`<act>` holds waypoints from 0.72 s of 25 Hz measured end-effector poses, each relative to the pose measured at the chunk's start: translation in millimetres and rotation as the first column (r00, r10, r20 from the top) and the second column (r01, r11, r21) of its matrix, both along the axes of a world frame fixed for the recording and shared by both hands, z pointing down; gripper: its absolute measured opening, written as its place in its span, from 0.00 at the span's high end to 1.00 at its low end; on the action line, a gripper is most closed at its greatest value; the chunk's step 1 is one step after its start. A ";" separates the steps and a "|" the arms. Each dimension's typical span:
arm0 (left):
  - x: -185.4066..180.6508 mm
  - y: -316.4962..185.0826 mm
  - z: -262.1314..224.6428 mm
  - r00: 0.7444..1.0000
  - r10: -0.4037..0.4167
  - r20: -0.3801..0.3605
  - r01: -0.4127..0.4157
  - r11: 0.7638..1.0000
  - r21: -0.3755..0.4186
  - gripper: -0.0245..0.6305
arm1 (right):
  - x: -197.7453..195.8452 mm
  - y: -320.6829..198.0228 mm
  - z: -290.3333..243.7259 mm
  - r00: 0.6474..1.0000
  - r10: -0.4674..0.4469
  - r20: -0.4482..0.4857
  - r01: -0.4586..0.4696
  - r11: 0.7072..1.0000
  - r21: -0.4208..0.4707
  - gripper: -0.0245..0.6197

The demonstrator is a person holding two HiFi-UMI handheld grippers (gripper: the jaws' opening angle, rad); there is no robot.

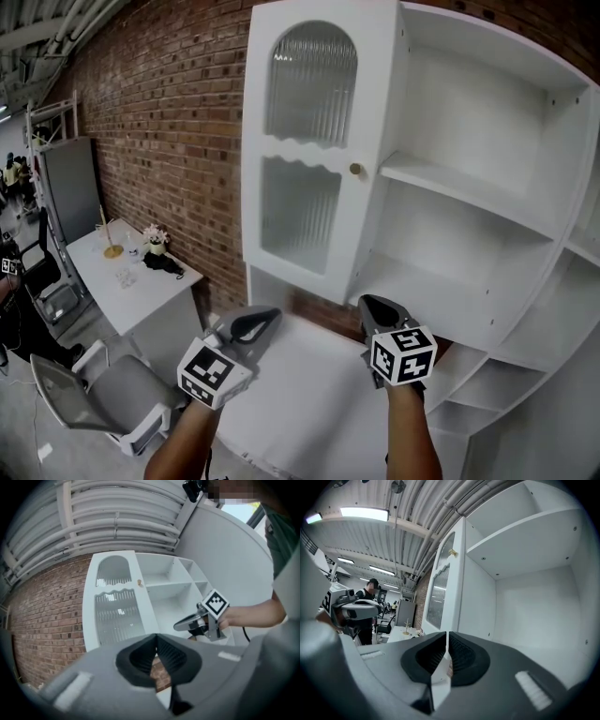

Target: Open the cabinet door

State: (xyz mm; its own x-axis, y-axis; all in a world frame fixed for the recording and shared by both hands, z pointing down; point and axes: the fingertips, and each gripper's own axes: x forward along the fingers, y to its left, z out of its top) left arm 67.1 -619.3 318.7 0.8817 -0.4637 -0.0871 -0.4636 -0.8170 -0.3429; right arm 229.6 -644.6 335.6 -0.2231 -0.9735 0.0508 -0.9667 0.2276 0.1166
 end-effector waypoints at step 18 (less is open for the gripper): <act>-11.1 -3.8 -0.3 0.996 -0.094 -0.009 0.094 0.996 -0.014 0.96 | -4.9 -62.0 13.2 0.992 -0.128 -0.018 0.126 0.990 -0.059 0.81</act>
State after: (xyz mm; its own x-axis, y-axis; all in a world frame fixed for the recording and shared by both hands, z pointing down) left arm 56.0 -623.1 318.4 0.8334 -0.5455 -0.0886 -0.5415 -0.7742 -0.3276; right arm 224.7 -706.6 348.8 -0.3428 -0.9326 0.1126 -0.9270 0.3553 0.1204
